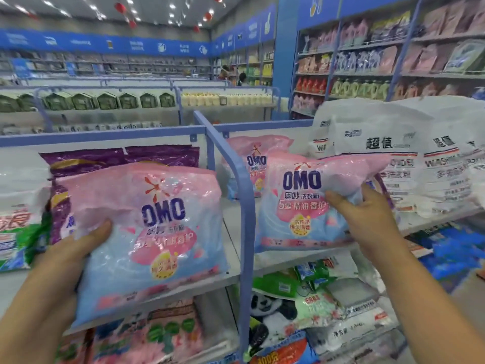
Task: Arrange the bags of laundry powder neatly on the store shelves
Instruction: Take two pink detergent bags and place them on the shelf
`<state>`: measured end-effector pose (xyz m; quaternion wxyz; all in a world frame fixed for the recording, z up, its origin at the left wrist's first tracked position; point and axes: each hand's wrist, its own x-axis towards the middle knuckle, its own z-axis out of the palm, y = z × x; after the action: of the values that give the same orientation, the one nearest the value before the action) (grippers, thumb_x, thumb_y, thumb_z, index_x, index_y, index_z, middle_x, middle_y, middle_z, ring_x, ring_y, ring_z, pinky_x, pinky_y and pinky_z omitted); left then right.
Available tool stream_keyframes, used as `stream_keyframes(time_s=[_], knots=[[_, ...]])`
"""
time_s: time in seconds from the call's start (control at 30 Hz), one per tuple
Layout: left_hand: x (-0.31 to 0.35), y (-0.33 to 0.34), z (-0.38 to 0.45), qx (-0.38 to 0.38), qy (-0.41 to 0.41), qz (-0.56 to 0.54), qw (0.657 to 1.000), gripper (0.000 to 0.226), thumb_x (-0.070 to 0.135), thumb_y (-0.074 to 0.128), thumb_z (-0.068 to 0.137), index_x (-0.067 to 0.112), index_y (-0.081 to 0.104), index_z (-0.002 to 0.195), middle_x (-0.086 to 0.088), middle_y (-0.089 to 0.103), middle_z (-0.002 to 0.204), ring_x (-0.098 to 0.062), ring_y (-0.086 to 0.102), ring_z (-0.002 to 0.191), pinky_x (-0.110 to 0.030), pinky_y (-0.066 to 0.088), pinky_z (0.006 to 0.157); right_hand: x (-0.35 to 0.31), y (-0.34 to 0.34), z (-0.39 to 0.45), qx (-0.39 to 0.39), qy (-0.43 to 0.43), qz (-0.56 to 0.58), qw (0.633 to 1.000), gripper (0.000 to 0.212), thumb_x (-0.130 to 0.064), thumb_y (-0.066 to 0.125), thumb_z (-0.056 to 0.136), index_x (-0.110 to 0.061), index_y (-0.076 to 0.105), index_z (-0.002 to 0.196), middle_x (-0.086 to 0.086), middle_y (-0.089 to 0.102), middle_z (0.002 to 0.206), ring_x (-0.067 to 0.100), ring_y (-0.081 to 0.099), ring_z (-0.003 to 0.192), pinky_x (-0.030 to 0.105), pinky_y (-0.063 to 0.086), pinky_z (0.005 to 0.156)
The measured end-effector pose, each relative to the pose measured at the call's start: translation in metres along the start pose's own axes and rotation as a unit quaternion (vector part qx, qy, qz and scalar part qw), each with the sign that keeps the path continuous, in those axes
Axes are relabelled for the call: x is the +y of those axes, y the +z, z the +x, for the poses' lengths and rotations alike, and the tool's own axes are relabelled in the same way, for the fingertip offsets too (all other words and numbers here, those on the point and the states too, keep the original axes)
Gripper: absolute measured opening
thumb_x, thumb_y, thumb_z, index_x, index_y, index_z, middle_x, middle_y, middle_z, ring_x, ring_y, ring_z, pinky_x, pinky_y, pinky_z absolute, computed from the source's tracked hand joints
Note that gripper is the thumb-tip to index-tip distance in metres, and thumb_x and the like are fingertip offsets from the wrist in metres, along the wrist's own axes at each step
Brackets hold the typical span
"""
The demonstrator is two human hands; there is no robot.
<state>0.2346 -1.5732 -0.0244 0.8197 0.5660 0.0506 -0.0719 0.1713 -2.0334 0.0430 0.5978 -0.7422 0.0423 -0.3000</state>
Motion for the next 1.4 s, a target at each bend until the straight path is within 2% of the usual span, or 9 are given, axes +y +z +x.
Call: stream_keyframes(time_s=[0.1,0.37,0.47,0.63,0.8,0.9,1.03,1.23,1.4], knots=[[0.015,0.061,-0.011,0.018,0.075,0.047,0.996,0.035,0.031,0.071,0.084,0.008,0.074,0.11,-0.016,0.079,0.101,-0.03,0.078,0.086,-0.05,0.061,0.085,0.014,0.021,0.023,-0.023,0.014,0.005,1.0,0.014,-0.013,0.074,0.089,-0.026,0.071,0.093,-0.02,0.077,0.084,0.008,0.072,0.088,0.03,0.056,0.083],[0.01,0.098,0.019,0.079,0.081,0.021,0.993,0.027,0.025,0.065,0.095,0.009,0.072,0.116,-0.017,0.078,0.107,-0.035,0.076,0.094,-0.051,0.059,0.088,0.042,0.057,0.081,-0.087,0.034,0.036,0.995,0.007,-0.018,0.073,0.091,-0.023,0.069,0.094,-0.006,0.077,0.089,0.018,0.074,0.079,0.031,0.055,0.069],[0.006,0.11,0.024,0.099,0.09,0.035,0.99,0.021,0.024,0.064,0.096,0.01,0.072,0.108,-0.015,0.079,0.1,-0.032,0.078,0.085,-0.045,0.064,0.075,0.047,0.064,0.102,-0.125,0.019,0.053,0.991,0.009,-0.017,0.073,0.091,-0.02,0.071,0.099,-0.011,0.079,0.082,0.01,0.076,0.075,0.029,0.059,0.065],[0.002,0.128,0.037,0.135,0.102,0.074,0.983,0.023,0.026,0.065,0.096,0.009,0.072,0.11,-0.018,0.078,0.102,-0.036,0.076,0.092,-0.05,0.059,0.087,0.054,0.075,0.13,-0.158,-0.016,0.099,0.982,0.015,-0.008,0.069,0.092,-0.023,0.069,0.093,-0.022,0.076,0.077,-0.003,0.072,0.07,0.014,0.055,0.058],[-0.001,0.133,0.058,0.151,0.099,0.111,0.977,0.023,0.031,0.066,0.096,0.013,0.071,0.11,-0.016,0.078,0.103,-0.034,0.077,0.091,-0.048,0.059,0.085,0.092,0.102,0.16,-0.139,0.025,-0.032,0.989,0.012,-0.032,0.075,0.088,-0.026,0.07,0.096,0.002,0.075,0.093,0.027,0.072,0.091,0.041,0.059,0.078],[-0.001,0.135,0.064,0.147,0.08,0.119,0.979,0.027,0.034,0.066,0.095,0.014,0.07,0.112,-0.013,0.079,0.1,-0.031,0.078,0.086,-0.044,0.059,0.081,0.117,0.111,0.164,-0.118,0.186,-0.019,0.975,0.059,-0.043,0.076,0.085,-0.007,0.06,0.129,0.01,0.067,0.108,0.028,0.065,0.093,0.033,0.051,0.074],[-0.003,0.129,0.065,0.108,0.08,0.123,0.983,0.077,0.065,0.089,0.048,0.016,0.073,0.106,-0.011,0.08,0.098,-0.03,0.078,0.084,-0.041,0.059,0.075,0.112,0.109,0.182,-0.131,0.247,0.089,0.956,0.105,-0.069,0.074,0.069,-0.009,0.04,0.149,0.009,0.049,0.147,0.033,0.042,0.139,0.048,0.034,0.113],[-0.001,0.108,0.073,0.094,0.109,0.107,0.984,0.084,0.063,0.096,0.029,0.022,0.078,0.1,-0.01,0.078,0.107,-0.028,0.076,0.096,-0.043,0.056,0.087,0.1,0.106,0.199,-0.168,0.292,0.152,0.929,0.104,-0.08,0.074,0.061,-0.023,0.05,0.144,0.008,0.046,0.152,0.033,0.044,0.137,0.063,0.03,0.115],[0.003,0.111,0.077,0.102,0.102,0.115,0.983,0.075,0.06,0.084,0.068,0.012,0.068,0.123,-0.013,0.076,0.114,-0.033,0.074,0.104,-0.052,0.053,0.1,0.11,0.121,0.221,-0.135,0.187,0.167,0.959,0.076,-0.064,0.09,0.049,-0.024,0.073,0.111,0.003,0.076,0.115,0.03,0.068,0.114,0.06,0.048,0.103]])
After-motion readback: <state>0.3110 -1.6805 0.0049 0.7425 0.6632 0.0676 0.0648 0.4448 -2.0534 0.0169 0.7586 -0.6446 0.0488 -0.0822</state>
